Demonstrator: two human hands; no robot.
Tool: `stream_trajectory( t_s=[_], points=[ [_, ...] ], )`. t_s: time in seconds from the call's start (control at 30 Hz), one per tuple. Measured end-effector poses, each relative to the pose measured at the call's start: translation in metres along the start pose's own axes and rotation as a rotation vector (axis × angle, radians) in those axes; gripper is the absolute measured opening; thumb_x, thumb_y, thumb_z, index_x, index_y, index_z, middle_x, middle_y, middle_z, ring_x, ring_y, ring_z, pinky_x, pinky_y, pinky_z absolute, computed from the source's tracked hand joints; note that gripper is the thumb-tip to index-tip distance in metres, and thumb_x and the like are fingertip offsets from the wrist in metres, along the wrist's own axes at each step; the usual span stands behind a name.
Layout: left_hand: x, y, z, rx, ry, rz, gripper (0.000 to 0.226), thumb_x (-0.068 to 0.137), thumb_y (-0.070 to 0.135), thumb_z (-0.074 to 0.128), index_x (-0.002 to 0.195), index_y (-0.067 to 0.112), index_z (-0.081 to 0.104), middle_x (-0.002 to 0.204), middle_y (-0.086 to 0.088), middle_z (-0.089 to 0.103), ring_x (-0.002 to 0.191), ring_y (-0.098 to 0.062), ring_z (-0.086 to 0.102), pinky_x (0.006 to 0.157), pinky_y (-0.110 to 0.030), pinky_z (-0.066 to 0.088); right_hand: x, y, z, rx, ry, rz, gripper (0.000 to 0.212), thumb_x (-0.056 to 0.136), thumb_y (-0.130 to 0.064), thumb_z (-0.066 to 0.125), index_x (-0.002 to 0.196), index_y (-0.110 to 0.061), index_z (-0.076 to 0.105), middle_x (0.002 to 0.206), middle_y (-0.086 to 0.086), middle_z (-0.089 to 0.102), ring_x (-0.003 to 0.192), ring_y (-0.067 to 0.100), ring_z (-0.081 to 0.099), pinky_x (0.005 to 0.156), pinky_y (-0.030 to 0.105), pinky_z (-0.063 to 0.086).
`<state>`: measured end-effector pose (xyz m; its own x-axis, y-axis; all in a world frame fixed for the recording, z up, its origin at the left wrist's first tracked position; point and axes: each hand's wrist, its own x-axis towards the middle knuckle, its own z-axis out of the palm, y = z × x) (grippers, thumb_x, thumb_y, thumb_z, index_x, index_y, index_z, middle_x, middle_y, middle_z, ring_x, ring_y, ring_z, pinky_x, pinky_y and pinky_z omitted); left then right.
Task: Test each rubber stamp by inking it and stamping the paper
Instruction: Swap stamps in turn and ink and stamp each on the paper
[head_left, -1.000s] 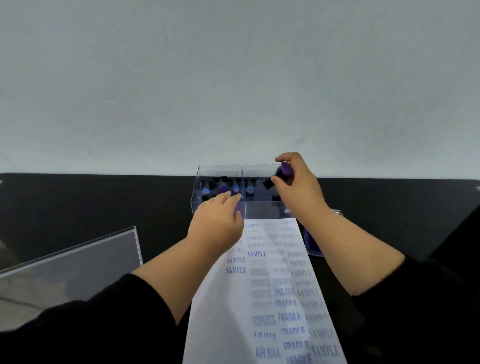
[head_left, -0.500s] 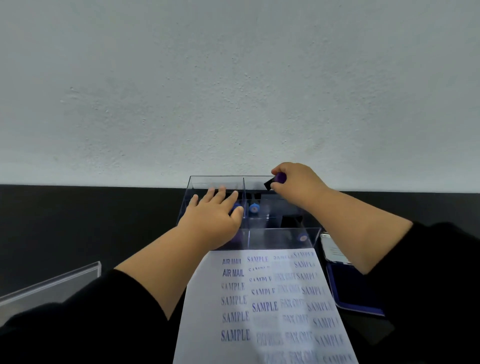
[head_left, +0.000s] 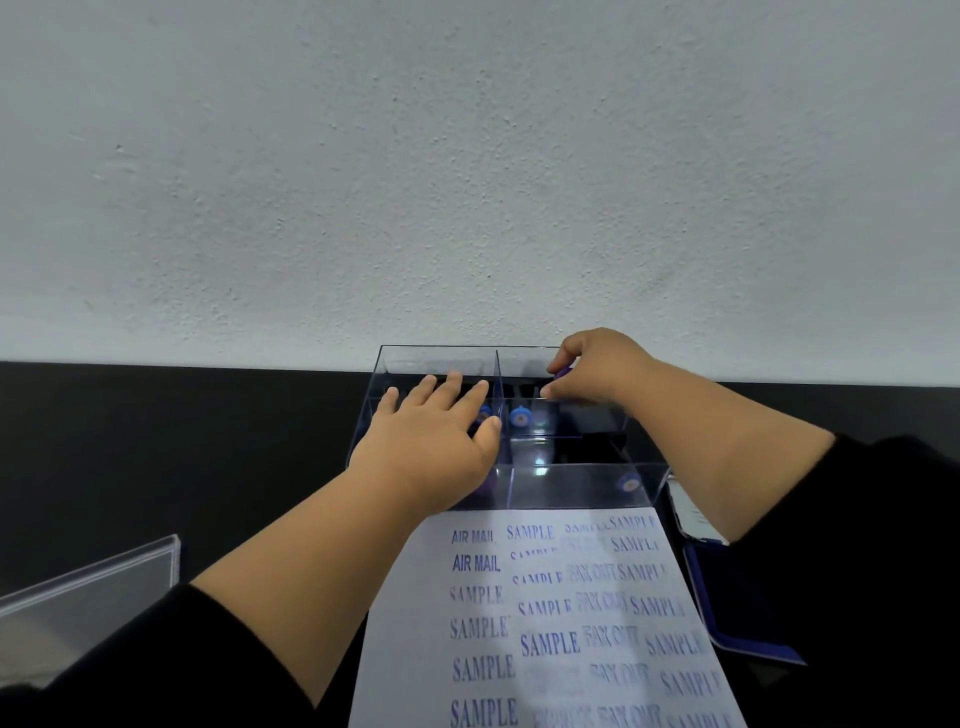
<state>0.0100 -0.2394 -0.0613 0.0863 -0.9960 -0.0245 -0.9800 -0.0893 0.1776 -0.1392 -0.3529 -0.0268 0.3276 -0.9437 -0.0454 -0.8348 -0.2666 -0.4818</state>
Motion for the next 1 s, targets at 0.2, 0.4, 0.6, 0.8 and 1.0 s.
stream_trajectory(
  t_s=[0.2,0.4,0.6,0.8,1.0],
  points=[
    [-0.001,0.001,0.0,0.002,0.019,-0.004,0.053,0.101,0.045,0.016,0.151,0.035,0.004,0.16,0.008,0.0,0.147,-0.013,-0.003,0.117,-0.04,-0.004,0.002,-0.001,-0.002,0.225,-0.165,0.085,0.015,0.076,-0.008,0.075,0.09,-0.006,0.069,0.075,0.004,0.062,0.08,0.019,0.06,0.087,0.036,0.055],
    [-0.001,0.001,0.001,0.015,0.028,-0.004,0.053,0.1,0.045,0.015,0.151,0.035,0.005,0.16,0.008,0.002,0.147,-0.014,-0.001,0.117,-0.041,-0.003,0.007,-0.001,-0.002,0.074,-0.21,0.049,0.025,0.084,-0.019,0.068,0.104,-0.003,0.069,0.103,0.014,0.068,0.095,0.027,0.066,0.092,0.04,0.052],
    [-0.001,0.002,0.0,0.012,0.015,-0.004,0.053,0.101,0.044,0.015,0.151,0.035,0.004,0.16,0.007,0.001,0.147,-0.014,-0.002,0.117,-0.041,-0.003,0.002,-0.003,-0.006,-0.141,-0.116,-0.046,0.028,0.09,-0.027,0.059,0.109,-0.009,0.068,0.113,0.008,0.065,0.101,0.02,0.058,0.091,0.028,0.044],
    [-0.001,0.001,-0.001,0.002,0.007,-0.004,0.053,0.101,0.043,0.016,0.151,0.035,0.005,0.16,0.007,0.001,0.147,-0.014,-0.001,0.117,-0.041,-0.004,-0.023,0.002,-0.028,-0.154,0.1,-0.224,0.011,0.091,-0.03,0.056,0.092,-0.02,0.06,0.095,-0.003,0.058,0.088,0.013,0.052,0.076,0.023,0.038],
    [-0.001,0.001,-0.001,-0.007,0.004,0.004,0.053,0.101,0.043,0.016,0.152,0.034,0.006,0.16,0.007,0.002,0.147,-0.014,-0.001,0.117,-0.042,-0.003,-0.055,0.0,-0.037,-0.451,-0.267,-0.173,0.03,0.096,-0.042,0.043,0.083,-0.022,0.062,0.073,-0.011,0.05,0.08,0.013,0.049,0.074,0.025,0.036]
  ],
)
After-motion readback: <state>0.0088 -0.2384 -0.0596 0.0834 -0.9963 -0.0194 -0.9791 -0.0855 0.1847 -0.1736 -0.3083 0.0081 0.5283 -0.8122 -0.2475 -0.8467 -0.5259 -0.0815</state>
